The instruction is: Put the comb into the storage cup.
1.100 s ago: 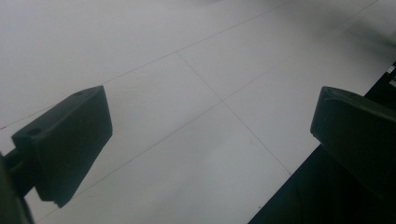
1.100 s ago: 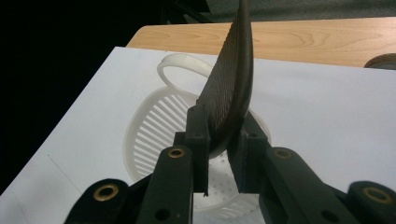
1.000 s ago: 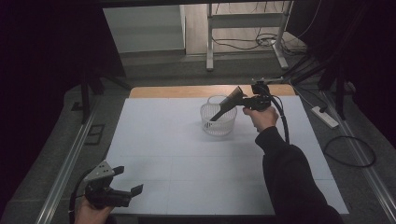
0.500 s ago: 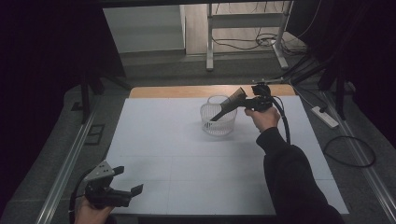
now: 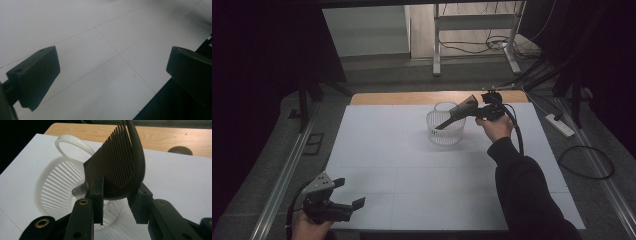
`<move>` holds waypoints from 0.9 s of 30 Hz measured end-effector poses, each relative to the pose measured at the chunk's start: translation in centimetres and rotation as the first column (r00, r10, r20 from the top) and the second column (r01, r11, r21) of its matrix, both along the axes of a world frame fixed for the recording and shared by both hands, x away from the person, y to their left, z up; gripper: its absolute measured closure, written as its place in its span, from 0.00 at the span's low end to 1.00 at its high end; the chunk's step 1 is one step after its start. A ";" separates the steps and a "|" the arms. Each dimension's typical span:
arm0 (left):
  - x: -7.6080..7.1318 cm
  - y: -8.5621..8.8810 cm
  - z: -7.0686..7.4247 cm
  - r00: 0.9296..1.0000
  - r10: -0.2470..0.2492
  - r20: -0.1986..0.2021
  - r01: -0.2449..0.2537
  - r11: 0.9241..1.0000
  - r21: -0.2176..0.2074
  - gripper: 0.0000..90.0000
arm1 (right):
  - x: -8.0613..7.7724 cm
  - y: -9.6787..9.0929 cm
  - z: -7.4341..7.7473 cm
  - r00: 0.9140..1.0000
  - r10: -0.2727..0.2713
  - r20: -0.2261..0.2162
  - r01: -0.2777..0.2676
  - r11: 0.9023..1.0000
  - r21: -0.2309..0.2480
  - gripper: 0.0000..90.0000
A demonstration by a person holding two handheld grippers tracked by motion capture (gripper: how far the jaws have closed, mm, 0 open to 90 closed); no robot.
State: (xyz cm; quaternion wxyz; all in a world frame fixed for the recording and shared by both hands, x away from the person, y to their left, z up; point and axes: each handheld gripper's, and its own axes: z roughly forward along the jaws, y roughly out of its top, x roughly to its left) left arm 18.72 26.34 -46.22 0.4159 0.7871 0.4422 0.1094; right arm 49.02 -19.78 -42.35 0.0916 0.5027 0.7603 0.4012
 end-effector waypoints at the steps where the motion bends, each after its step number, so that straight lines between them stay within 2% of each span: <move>1: 0.0 0.0 0.0 1.000 0.000 0.001 0.000 1.000 0.002 0.00 | 0.0 0.0 -0.1 1.000 -0.001 0.003 0.001 1.000 -0.003 0.73; 14: 0.0 0.0 0.0 1.000 0.001 0.001 -0.001 1.000 0.002 0.00 | -0.2 -0.3 -0.3 1.000 -0.014 0.021 0.015 0.999 -0.046 0.65; 21: 0.0 0.0 0.0 1.000 0.001 0.000 -0.001 1.000 0.003 0.00 | -0.3 -0.2 -0.4 1.000 -0.005 0.028 0.006 0.998 -0.057 0.56; 27: 0.0 0.0 0.0 1.000 0.001 0.001 -0.001 1.000 0.004 0.00 | -0.5 0.1 -0.3 0.999 0.008 0.045 -0.005 0.997 -0.079 0.43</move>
